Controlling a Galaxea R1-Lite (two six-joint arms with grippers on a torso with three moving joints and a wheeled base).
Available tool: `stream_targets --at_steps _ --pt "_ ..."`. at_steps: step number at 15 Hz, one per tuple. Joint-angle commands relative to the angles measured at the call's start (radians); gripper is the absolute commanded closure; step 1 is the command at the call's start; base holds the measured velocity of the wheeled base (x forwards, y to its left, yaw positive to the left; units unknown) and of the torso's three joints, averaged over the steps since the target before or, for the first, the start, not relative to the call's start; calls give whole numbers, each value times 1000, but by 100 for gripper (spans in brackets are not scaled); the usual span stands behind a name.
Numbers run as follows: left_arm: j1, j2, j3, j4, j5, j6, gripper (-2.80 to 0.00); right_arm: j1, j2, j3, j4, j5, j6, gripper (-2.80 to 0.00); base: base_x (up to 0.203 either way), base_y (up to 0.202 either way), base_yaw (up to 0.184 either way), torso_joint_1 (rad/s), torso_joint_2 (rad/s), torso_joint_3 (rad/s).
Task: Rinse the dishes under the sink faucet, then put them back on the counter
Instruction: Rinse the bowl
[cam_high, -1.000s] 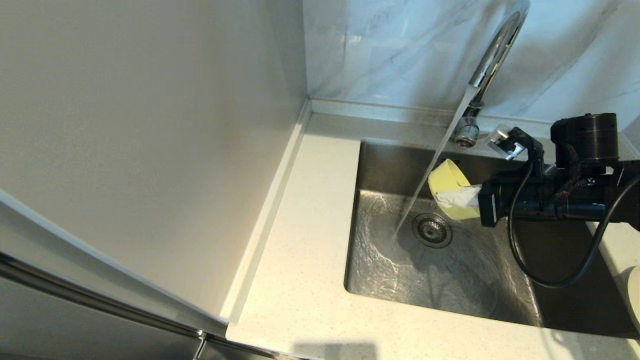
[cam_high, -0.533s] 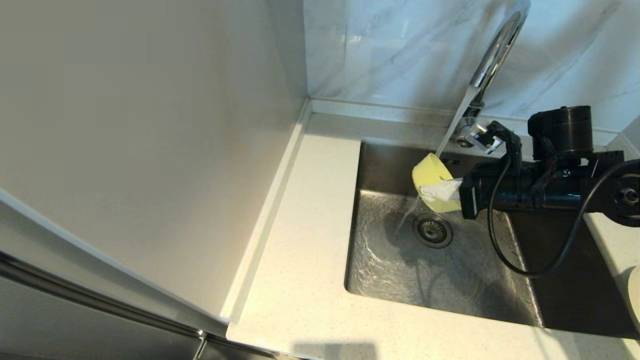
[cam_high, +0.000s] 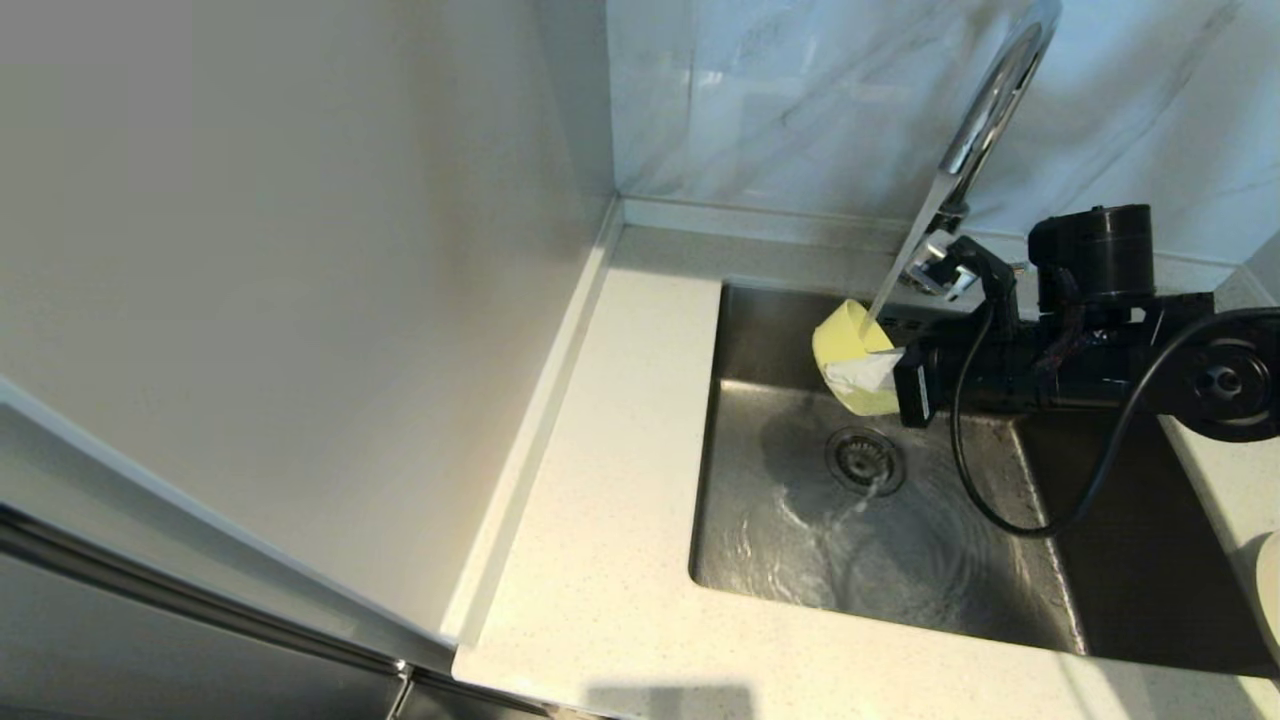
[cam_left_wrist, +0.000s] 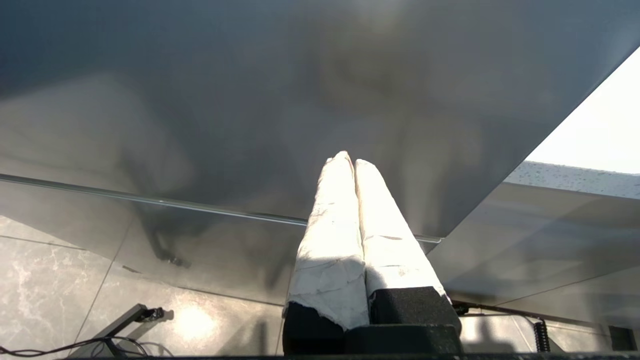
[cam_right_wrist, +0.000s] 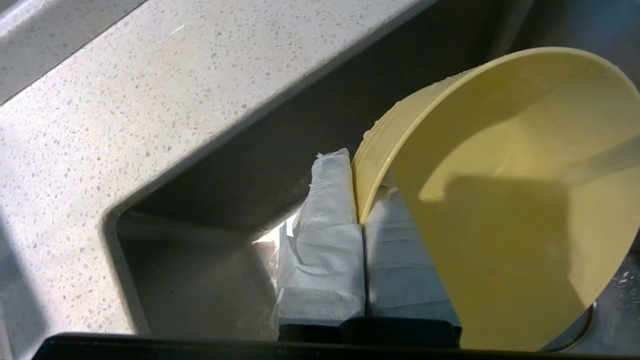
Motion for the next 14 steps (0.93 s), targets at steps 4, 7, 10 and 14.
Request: stream_targets --at_steps 4,7,10,14 --pt "0 0 0 0 0 0 0 -21 -98 167 -2 18 56 0 0 0 0 0 0 0" --pt "0 0 0 0 0 0 0 -73 -176 241 -29 107 306 0 0 0 0 0 0 0" --pt "-1 0 0 0 0 0 0 -110 -192 242 -179 129 617 0 0 0 0 0 0 0" --pt "0 0 0 -1 0 0 0 -183 -193 182 -416 243 1148 0 0 0 0 0 0 0"
